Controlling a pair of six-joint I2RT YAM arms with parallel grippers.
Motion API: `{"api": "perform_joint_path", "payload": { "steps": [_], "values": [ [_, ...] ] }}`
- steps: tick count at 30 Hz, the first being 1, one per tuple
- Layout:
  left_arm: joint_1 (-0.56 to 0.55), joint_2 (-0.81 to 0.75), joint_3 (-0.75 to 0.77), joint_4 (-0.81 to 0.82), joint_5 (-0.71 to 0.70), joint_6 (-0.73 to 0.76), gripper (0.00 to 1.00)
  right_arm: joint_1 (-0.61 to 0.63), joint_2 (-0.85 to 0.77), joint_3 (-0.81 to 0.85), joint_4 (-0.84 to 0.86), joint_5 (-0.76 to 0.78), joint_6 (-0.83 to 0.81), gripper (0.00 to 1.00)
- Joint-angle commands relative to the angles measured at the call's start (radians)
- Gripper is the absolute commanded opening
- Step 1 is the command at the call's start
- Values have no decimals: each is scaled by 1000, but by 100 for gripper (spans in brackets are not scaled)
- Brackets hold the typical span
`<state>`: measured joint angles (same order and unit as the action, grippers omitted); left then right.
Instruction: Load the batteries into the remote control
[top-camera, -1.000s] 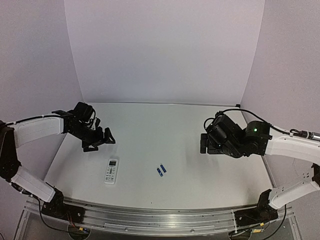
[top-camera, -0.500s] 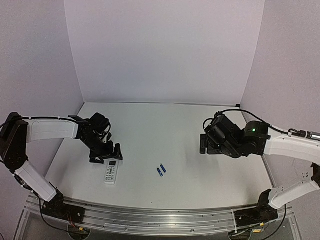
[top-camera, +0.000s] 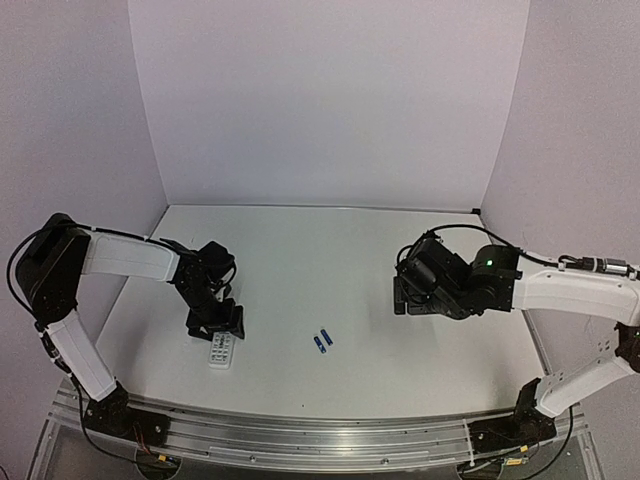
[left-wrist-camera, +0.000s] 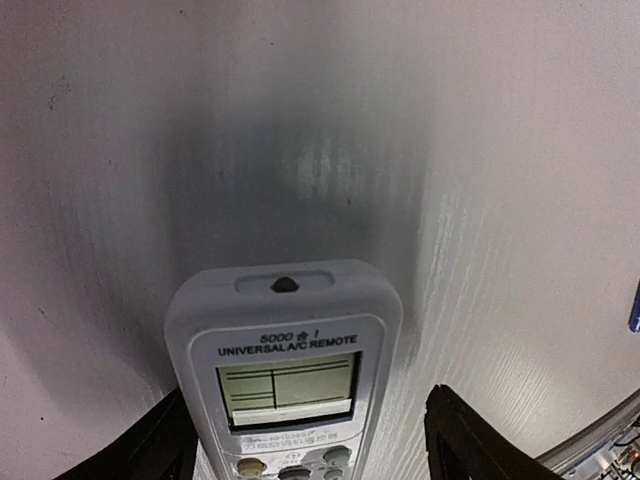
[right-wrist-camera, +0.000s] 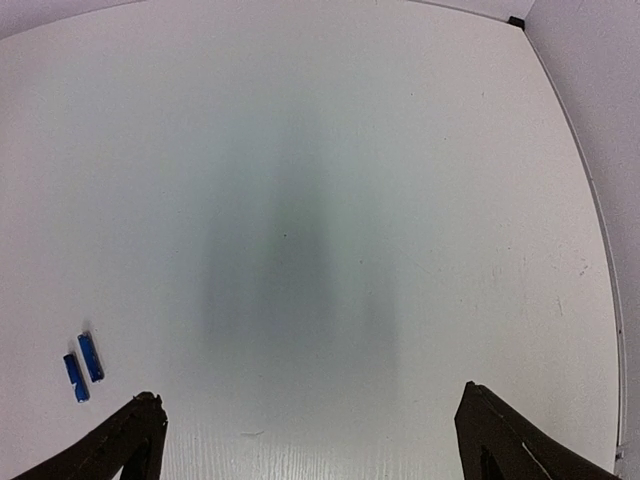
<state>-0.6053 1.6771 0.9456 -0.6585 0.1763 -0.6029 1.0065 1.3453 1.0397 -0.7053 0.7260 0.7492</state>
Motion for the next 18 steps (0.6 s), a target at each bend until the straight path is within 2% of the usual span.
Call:
{"api": "perform_joint_path", "payload": {
  "steps": [1,3,6,8,13,18],
  "values": [
    [-26,55,49,-21,-37,7,74,1,27,26,-9,12,31,98],
    [-36,84,61,-58,-79,3,67,1,30,30,-9,9,42,98],
    [-51,126,77,-112,-146,-15,62,1,34,34,-10,4,39,97],
    [-58,146,80,-124,-156,-19,53,1,33,32,-10,3,39,97],
    [-64,145,80,-84,-120,-32,28,1,24,28,-10,-17,35,97],
    [-64,39,133,64,-19,-32,11,1,6,50,3,-101,19,96]
  ]
}}
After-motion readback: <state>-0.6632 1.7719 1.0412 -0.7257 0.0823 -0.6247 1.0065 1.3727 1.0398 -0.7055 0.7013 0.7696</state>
